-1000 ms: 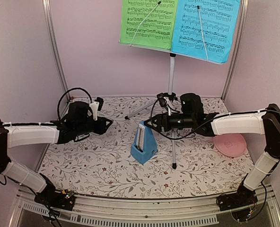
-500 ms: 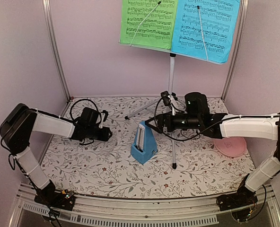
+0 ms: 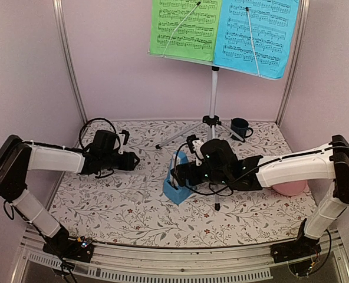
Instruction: Set up the instrument practice props
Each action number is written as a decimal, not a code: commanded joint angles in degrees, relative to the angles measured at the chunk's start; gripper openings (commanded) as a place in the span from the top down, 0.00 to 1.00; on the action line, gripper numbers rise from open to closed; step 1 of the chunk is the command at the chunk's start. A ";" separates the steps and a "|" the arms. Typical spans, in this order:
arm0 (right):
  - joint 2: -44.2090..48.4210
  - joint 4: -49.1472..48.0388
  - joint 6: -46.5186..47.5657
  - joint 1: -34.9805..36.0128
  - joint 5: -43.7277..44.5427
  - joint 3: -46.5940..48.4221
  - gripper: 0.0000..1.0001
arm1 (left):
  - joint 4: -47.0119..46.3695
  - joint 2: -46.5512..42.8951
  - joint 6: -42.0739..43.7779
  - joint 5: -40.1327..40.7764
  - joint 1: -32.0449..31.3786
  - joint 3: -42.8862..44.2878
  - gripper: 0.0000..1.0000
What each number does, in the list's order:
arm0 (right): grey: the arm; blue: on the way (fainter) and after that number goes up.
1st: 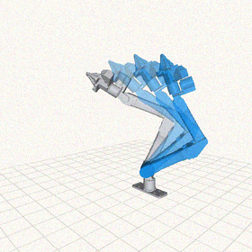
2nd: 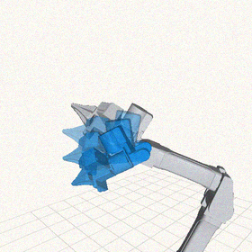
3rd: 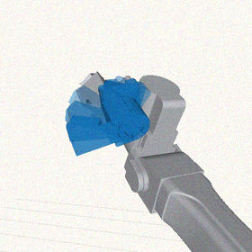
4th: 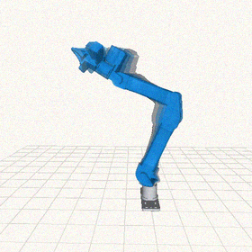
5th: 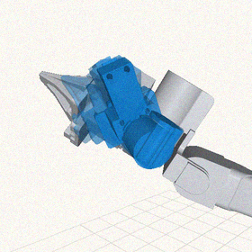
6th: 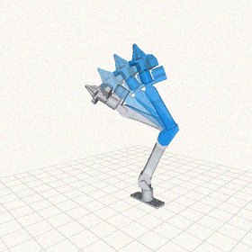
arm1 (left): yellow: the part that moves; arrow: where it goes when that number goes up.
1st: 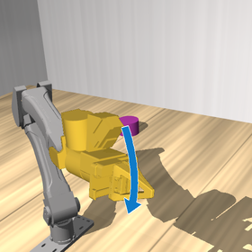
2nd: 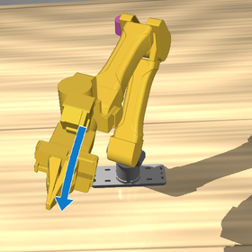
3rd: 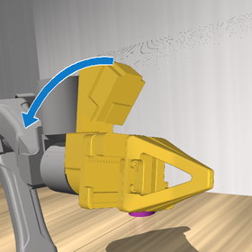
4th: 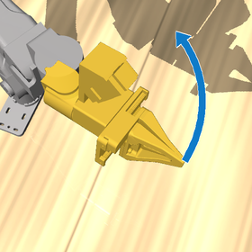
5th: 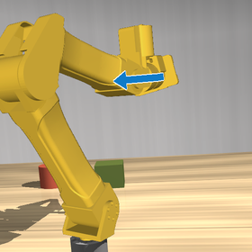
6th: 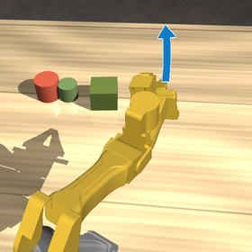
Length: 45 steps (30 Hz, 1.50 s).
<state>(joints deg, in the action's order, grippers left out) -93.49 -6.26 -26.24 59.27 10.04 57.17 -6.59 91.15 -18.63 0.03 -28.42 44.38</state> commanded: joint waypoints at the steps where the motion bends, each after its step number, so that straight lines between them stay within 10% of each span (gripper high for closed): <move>1: -3.36 0.47 -1.38 0.40 8.52 3.97 0.04 | -3.43 -5.04 -0.01 -0.84 0.48 -1.56 0.41; 26: 1.01 -12.98 6.14 1.20 6.30 -6.83 0.36 | -5.01 -8.19 -0.16 -1.44 0.47 -3.15 0.41; 32: 3.84 -15.52 8.91 1.20 0.10 -8.50 0.01 | -7.77 -11.41 1.26 -3.48 0.26 -5.17 0.40; 45: 11.32 -18.50 12.08 -1.34 -8.58 -13.34 0.01 | -24.82 -14.03 6.58 -5.63 -10.50 -13.05 0.42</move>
<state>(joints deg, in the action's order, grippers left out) -84.88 -22.81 -13.87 59.83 4.91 45.65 -25.58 75.31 -12.53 -7.49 -36.91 30.61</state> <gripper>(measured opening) 0.989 0.600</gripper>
